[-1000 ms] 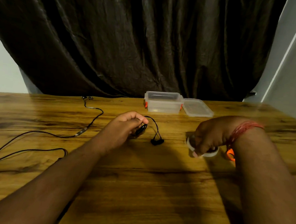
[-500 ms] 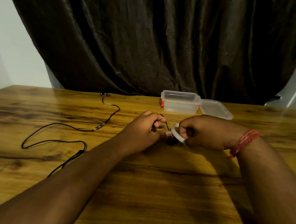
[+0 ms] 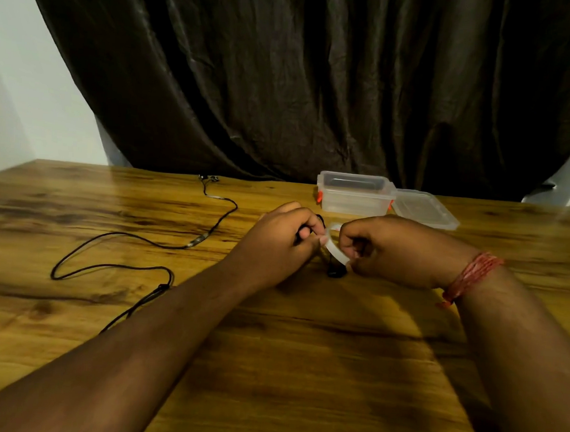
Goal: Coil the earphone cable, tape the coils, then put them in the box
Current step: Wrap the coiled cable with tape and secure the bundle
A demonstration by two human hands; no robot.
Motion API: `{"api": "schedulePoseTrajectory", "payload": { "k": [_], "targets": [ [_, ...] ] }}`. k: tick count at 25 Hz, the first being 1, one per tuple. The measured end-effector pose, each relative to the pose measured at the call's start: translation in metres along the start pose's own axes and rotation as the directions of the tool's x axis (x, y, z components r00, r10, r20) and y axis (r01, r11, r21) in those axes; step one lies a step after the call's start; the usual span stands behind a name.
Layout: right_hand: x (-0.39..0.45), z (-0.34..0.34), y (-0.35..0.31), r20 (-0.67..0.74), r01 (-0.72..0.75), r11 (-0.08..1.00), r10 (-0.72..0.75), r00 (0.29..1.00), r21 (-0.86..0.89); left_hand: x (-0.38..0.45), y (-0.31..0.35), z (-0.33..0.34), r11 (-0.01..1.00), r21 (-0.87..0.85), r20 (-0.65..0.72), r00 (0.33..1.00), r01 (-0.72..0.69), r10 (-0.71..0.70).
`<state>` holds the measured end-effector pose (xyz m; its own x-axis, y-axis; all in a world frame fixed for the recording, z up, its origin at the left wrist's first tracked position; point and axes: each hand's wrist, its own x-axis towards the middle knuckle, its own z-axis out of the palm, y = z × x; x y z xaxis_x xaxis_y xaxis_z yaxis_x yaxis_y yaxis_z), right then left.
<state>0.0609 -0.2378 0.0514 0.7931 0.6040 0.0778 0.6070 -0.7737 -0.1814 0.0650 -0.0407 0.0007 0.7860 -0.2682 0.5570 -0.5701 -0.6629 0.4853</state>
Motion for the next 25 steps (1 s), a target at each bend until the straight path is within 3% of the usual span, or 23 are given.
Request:
{"api": "schedulePoseTrajectory", "payload": {
  "k": [4,12,19,22,25],
  "targets": [
    [0.0,-0.001,0.001,-0.006,-0.011,1.0,0.011,1.0,0.008,0.0,0.001,-0.001,0.995,-0.08,0.023,0.998,0.064,-0.062],
    [0.001,0.001,0.008,-0.003,-0.023,0.993,0.023,1.0,0.112,-0.001,0.003,-0.007,0.996,-0.067,0.058,0.997,0.055,-0.051],
    [0.003,0.001,0.006,-0.011,-0.02,0.909,0.027,1.0,0.417,0.003,0.001,-0.012,0.974,-0.171,-0.032,0.987,0.147,-0.155],
    [0.005,0.002,0.001,-0.025,0.0,0.875,0.014,1.0,0.484,0.006,0.001,-0.02,0.947,-0.263,-0.045,0.978,0.187,-0.205],
    [0.009,0.006,-0.004,-0.034,0.012,0.843,0.007,0.999,0.538,0.008,0.002,-0.03,0.952,-0.245,-0.051,0.978,0.186,-0.205]
  ]
}}
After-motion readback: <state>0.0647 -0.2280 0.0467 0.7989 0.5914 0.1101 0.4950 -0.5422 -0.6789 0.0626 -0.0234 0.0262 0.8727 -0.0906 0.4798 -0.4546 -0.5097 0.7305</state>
